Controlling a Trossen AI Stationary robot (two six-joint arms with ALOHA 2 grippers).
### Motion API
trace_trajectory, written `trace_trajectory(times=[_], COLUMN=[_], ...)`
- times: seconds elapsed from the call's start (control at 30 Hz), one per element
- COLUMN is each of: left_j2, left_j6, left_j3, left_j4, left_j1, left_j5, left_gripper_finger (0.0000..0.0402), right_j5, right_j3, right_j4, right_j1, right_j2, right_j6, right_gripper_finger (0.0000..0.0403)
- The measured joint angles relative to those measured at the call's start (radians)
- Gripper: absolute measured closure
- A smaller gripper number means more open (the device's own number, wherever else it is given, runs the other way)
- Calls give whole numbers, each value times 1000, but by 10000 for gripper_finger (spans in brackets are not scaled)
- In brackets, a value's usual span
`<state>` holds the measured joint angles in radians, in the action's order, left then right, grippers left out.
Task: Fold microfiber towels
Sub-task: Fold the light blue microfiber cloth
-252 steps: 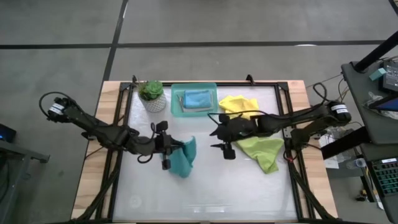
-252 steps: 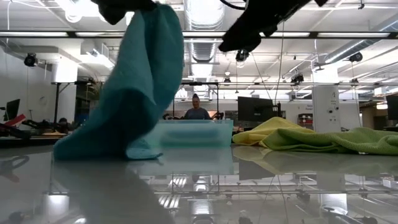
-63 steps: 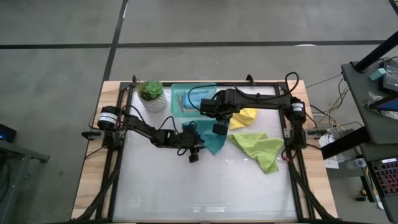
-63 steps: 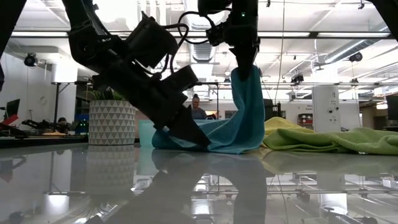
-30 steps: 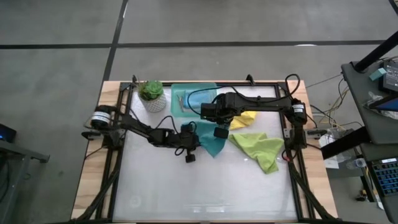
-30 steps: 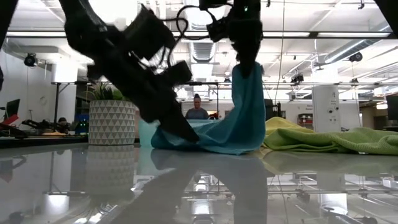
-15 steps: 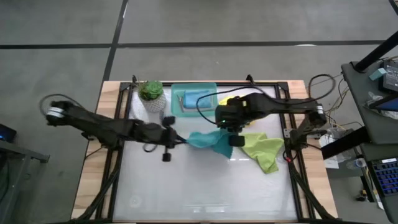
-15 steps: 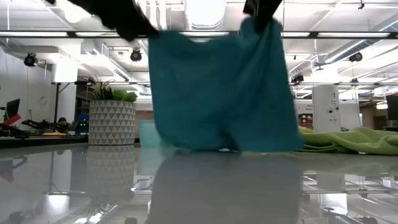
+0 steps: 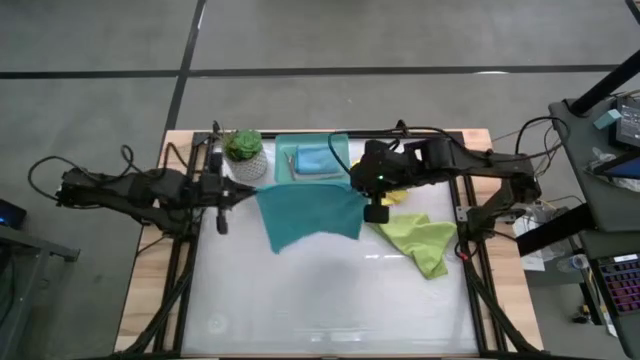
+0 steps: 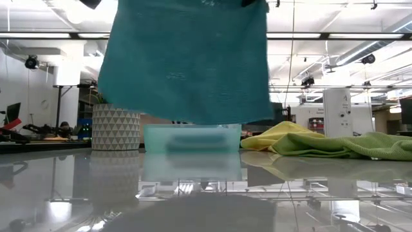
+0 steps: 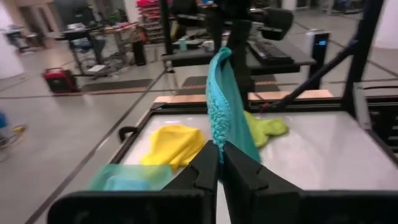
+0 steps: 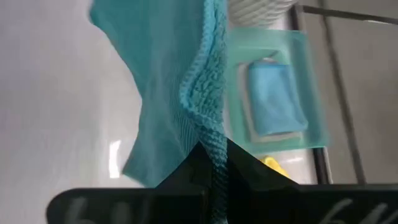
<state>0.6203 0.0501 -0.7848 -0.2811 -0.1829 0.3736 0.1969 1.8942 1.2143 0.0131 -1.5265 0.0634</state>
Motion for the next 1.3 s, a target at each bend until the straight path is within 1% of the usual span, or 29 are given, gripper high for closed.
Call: trace_trajectory(times=[0.1, 0.23, 0.3, 0.4, 0.47, 0.53, 0.63, 0.7, 0.8, 0.9, 1.0, 1.17, 1.3], left_j2=[-28, -40, -40, -39, -31, -5, 33, 77, 169, 263, 387, 578, 720], left_j6=[8, 49, 48, -12, -67, -95, -115, -164, -231, -307, -388, -550, -612], left_j3=[0, 0, 0, 5, 11, 30, 70, 88, 111, 131, 145, 138, 113], left_j4=[-39, -90, -130, -203, -239, -239, -195, -162, -126, -1, 88, 230, 296], left_j1=[0, 0, -3, -11, -22, -40, -87, -127, -195, -266, -326, -402, -446], left_j5=[31, 37, 10, -92, -129, -166, -254, -267, -268, -269, -288, -295, -321], left_gripper_finger=[402, 402, 402, 402, 402, 402, 402, 401, 401, 401, 401, 401, 401], right_j5=[40, 163, 157, 67, 0, -55, -92, -114, -198, -277, -340, -437, -528], right_j3=[0, -1, -1, -4, -27, -71, -153, -217, -312, -403, -480, -568, -639], right_j4=[-16, -73, -69, -44, -44, -63, -87, -106, -163, -246, -338, -458, -589], right_j1=[-8, -7, -6, 6, 25, 49, 91, 127, 183, 236, 275, 299, 303], right_j2=[-32, -76, -90, -109, -114, -114, -114, -114, -114, -114, -114, -112, -112], right_j6=[13, 26, 30, 8, -32, -74, -109, -138, -185, -244, -296, -365, -419], right_gripper_finger=[394, 394, 394, 394, 394, 394, 394, 394, 394, 394, 394, 394, 394])
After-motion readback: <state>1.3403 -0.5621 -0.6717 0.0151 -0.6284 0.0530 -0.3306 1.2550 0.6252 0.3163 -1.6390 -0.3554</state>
